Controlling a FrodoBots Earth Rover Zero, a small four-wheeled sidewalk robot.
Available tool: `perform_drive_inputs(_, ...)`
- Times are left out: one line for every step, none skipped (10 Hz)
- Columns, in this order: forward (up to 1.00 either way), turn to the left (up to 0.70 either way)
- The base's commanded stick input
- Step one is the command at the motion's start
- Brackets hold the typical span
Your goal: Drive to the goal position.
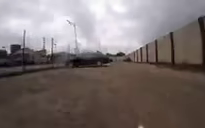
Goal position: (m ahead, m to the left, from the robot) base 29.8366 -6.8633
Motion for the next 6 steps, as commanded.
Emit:
perform_drive_inputs(0.50, 0.00)
perform_drive_inputs(0.50, 0.00)
perform_drive_inputs(0.50, 0.00)
perform_drive_inputs(0.50, 0.00)
perform_drive_inputs(0.50, 0.00)
perform_drive_inputs(0.50, 0.00)
